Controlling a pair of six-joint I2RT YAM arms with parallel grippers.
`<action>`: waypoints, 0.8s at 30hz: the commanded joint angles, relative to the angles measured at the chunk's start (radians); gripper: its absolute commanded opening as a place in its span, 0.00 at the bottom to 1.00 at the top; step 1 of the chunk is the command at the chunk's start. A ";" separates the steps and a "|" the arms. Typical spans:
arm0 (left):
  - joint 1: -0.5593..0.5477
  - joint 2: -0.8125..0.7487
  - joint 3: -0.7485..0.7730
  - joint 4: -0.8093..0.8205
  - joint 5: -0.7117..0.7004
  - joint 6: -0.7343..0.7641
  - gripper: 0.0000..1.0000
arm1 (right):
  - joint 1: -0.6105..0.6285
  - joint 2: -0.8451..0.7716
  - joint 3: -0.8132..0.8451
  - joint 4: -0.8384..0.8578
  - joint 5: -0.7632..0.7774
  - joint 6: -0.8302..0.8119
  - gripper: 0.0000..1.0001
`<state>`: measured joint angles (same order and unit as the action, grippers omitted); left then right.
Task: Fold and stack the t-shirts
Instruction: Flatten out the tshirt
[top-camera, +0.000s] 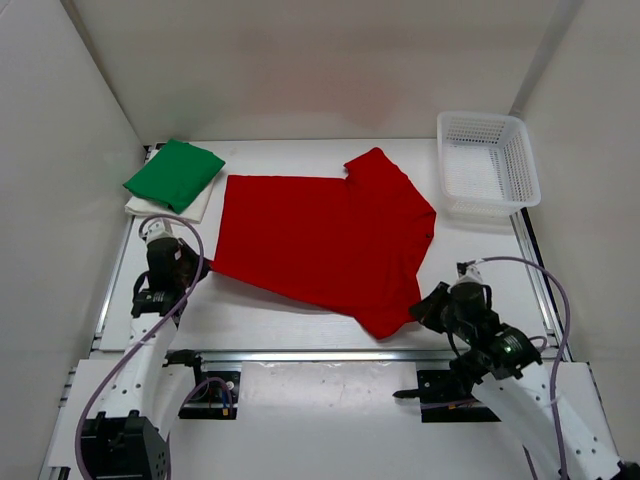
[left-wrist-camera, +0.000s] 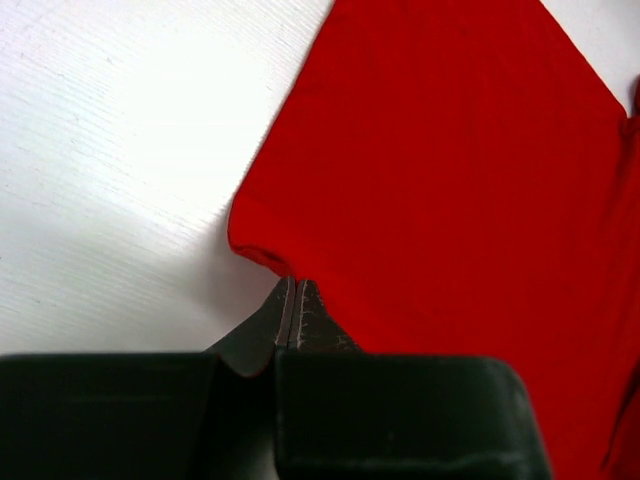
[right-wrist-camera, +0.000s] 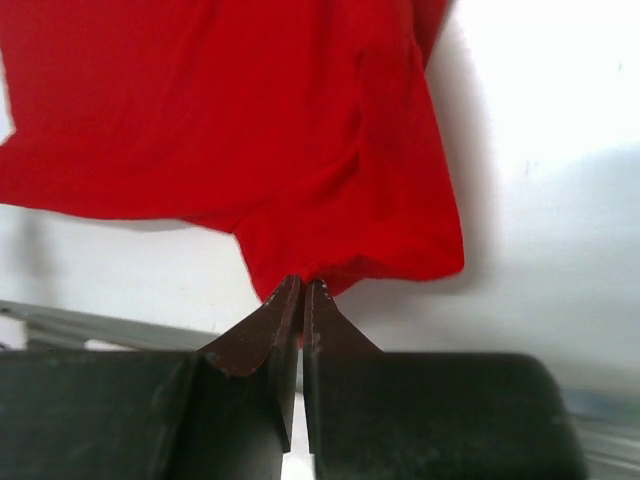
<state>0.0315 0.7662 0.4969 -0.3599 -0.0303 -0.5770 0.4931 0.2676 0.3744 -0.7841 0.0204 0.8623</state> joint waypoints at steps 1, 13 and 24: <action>0.033 0.044 0.002 0.079 0.023 -0.036 0.00 | 0.019 0.154 0.056 0.259 0.092 -0.060 0.00; -0.013 0.090 0.177 0.078 0.084 -0.072 0.00 | -0.286 0.191 0.337 0.102 -0.031 -0.249 0.00; -0.010 0.001 0.083 0.013 0.032 -0.031 0.00 | -0.125 -0.185 0.048 -0.080 -0.082 0.130 0.00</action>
<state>0.0158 0.8089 0.5697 -0.3153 0.0231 -0.6323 0.3347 0.0860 0.4614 -0.8764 -0.0315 0.8745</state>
